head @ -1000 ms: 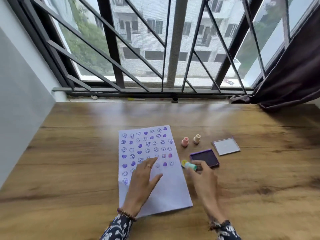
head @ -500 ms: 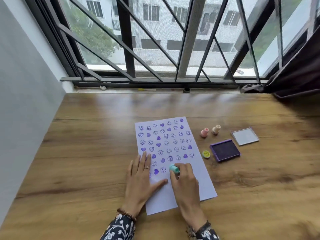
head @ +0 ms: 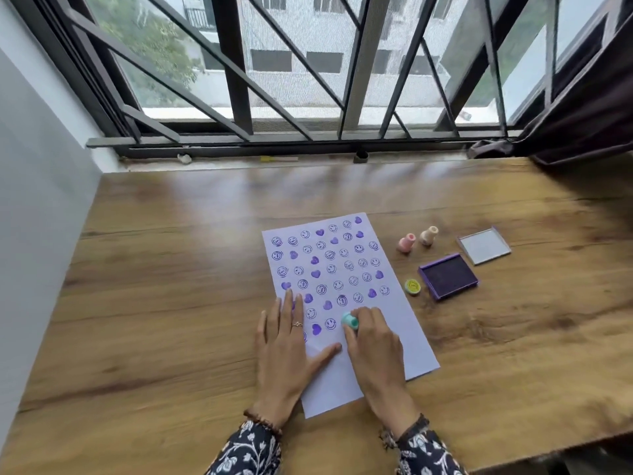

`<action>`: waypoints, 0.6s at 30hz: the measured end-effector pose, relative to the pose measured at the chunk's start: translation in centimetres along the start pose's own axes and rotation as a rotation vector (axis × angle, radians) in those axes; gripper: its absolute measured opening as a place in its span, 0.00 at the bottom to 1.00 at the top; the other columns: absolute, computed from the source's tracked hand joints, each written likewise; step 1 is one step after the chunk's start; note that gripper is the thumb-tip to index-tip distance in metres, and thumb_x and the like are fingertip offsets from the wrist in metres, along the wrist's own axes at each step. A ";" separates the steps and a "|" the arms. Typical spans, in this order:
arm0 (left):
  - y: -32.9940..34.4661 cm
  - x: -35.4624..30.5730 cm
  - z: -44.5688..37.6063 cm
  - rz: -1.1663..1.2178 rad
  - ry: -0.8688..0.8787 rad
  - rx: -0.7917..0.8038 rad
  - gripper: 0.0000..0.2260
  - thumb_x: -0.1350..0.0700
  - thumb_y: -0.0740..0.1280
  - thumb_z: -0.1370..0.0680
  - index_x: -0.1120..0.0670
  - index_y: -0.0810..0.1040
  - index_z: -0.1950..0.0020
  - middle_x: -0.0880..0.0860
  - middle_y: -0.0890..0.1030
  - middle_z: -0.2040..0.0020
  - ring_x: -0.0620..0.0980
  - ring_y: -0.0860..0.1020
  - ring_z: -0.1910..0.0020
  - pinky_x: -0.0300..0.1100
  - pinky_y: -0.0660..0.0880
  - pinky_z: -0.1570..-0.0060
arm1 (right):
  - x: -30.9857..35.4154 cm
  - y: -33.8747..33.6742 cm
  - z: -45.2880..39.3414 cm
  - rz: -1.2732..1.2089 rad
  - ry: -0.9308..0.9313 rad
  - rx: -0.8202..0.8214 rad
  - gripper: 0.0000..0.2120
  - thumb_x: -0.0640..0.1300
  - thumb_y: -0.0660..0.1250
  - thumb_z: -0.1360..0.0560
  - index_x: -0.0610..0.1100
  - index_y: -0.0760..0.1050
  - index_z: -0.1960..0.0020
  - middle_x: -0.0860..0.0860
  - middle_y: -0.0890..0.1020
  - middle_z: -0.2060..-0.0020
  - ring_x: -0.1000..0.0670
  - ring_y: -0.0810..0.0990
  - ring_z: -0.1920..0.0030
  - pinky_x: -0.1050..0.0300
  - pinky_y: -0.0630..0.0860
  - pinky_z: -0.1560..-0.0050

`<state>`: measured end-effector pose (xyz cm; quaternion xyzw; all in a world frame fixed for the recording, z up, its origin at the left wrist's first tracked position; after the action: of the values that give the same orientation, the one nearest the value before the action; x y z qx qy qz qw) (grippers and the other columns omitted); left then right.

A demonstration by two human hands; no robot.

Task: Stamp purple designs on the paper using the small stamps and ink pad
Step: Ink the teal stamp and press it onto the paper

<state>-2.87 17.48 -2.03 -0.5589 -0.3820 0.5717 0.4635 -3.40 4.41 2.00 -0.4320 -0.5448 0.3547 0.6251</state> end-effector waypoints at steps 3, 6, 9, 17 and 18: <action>0.1 0.0 0.0 0.014 0.011 -0.008 0.42 0.29 0.53 0.34 0.56 0.64 0.30 0.56 0.70 0.30 0.57 0.69 0.32 0.49 0.52 0.34 | 0.0 -0.3 -0.7 0.013 -0.002 0.037 0.09 0.46 0.60 0.22 0.44 0.72 0.44 0.47 0.78 0.48 0.44 0.79 0.51 0.53 0.73 0.54; 0.3 0.1 0.0 0.023 0.010 -0.008 0.42 0.28 0.52 0.34 0.56 0.63 0.29 0.56 0.68 0.29 0.56 0.68 0.31 0.50 0.52 0.33 | 0.1 -0.6 -2.0 0.061 -0.007 0.113 0.09 0.45 0.60 0.23 0.42 0.73 0.46 0.44 0.80 0.49 0.42 0.79 0.49 0.52 0.73 0.54; 0.5 0.3 -0.1 0.025 0.007 -0.004 0.43 0.28 0.53 0.34 0.56 0.63 0.29 0.56 0.68 0.29 0.56 0.68 0.31 0.50 0.53 0.33 | 0.3 -0.9 -3.3 0.117 -0.009 0.184 0.08 0.42 0.61 0.26 0.40 0.75 0.51 0.41 0.82 0.52 0.39 0.79 0.50 0.51 0.73 0.56; 0.9 0.5 -0.1 0.042 0.008 0.016 0.43 0.27 0.51 0.33 0.57 0.62 0.29 0.55 0.68 0.28 0.55 0.68 0.31 0.50 0.53 0.32 | 0.3 -0.7 -3.8 0.119 -0.058 0.220 0.05 0.38 0.61 0.29 0.38 0.73 0.56 0.40 0.81 0.56 0.37 0.78 0.54 0.54 0.64 0.63; 0.8 0.5 -0.1 0.044 0.005 0.016 0.43 0.27 0.51 0.34 0.56 0.63 0.29 0.55 0.68 0.28 0.55 0.68 0.31 0.50 0.53 0.32 | 0.2 -0.8 -3.8 0.104 -0.059 0.221 0.05 0.39 0.61 0.29 0.38 0.73 0.56 0.40 0.81 0.56 0.38 0.78 0.53 0.54 0.65 0.63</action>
<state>-2.85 17.69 -2.94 -0.5649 -0.3638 0.5832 0.4564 0.37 3.70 2.68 -0.3777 -0.4975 0.4569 0.6333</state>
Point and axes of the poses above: each hand's wrist, its own z-axis away from the middle knuckle, its own y-axis out of the palm, x = y × z, the point moved 3 cm from there along -z, towards the middle knuckle
